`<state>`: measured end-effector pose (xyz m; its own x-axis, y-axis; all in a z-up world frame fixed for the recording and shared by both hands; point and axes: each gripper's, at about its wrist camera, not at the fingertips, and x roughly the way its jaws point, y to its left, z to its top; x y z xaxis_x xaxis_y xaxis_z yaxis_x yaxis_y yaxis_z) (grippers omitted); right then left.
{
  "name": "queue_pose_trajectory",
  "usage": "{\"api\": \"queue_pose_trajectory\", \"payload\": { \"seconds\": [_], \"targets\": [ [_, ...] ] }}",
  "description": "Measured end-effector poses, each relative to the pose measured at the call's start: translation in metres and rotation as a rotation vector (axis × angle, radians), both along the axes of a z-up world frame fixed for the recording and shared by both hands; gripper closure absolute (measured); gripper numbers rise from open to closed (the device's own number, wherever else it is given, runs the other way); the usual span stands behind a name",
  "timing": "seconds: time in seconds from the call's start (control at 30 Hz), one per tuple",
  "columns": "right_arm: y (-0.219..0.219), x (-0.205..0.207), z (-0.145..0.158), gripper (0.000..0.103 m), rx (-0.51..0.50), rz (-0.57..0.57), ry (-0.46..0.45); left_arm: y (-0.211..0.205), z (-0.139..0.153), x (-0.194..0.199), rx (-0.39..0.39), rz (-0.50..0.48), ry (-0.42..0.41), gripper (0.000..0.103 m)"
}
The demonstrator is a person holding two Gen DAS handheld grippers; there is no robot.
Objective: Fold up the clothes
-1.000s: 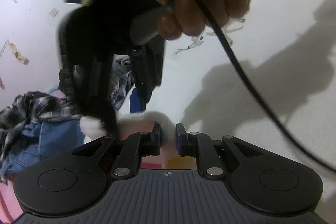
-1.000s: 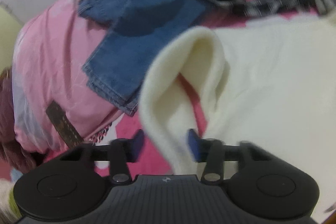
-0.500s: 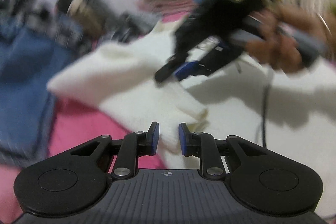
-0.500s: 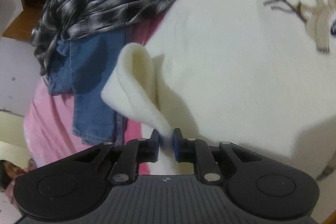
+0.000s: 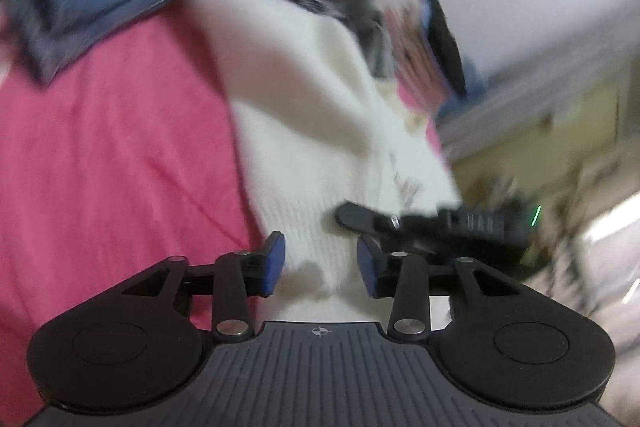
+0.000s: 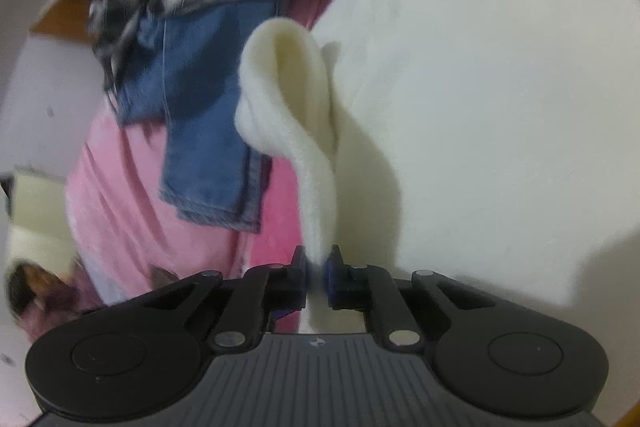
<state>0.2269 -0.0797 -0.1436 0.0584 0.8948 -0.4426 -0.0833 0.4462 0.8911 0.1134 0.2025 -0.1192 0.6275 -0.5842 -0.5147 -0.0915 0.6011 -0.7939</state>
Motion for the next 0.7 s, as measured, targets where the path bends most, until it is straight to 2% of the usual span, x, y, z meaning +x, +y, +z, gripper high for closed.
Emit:
{"api": "queue_pose_trajectory", "payload": {
  "seconds": [0.07, 0.13, 0.23, 0.33, 0.53, 0.6, 0.7],
  "targets": [
    [-0.007, 0.0, -0.004, 0.094, 0.068, -0.036, 0.051, 0.011, -0.009, 0.001, -0.134, 0.065, 0.04, 0.056],
    [-0.01, -0.002, -0.005, 0.094, 0.119, -0.052, 0.084, 0.016, -0.013, 0.001, -0.223, 0.109, 0.051, 0.052],
    [-0.005, -0.005, -0.002, 0.094, 0.153, -0.047, 0.101, 0.015, -0.012, 0.004, -0.296, 0.109, 0.031, 0.045],
    [0.001, -0.008, 0.002, 0.094, 0.187, -0.034, 0.11, 0.011, -0.014, 0.006, -0.333, 0.097, 0.032, 0.043],
    [0.012, -0.01, 0.008, 0.094, 0.231, -0.012, 0.115, 0.014, -0.025, 0.004, -0.47, 0.116, 0.052, 0.044],
    [0.014, -0.01, 0.009, 0.094, 0.242, -0.012, 0.12, 0.015, -0.024, 0.002, -0.487, 0.117, 0.039, 0.046],
    [0.015, -0.011, 0.011, 0.094, 0.251, -0.001, 0.121, 0.015, -0.021, 0.003, -0.488, 0.111, 0.024, 0.056]
  ]
}}
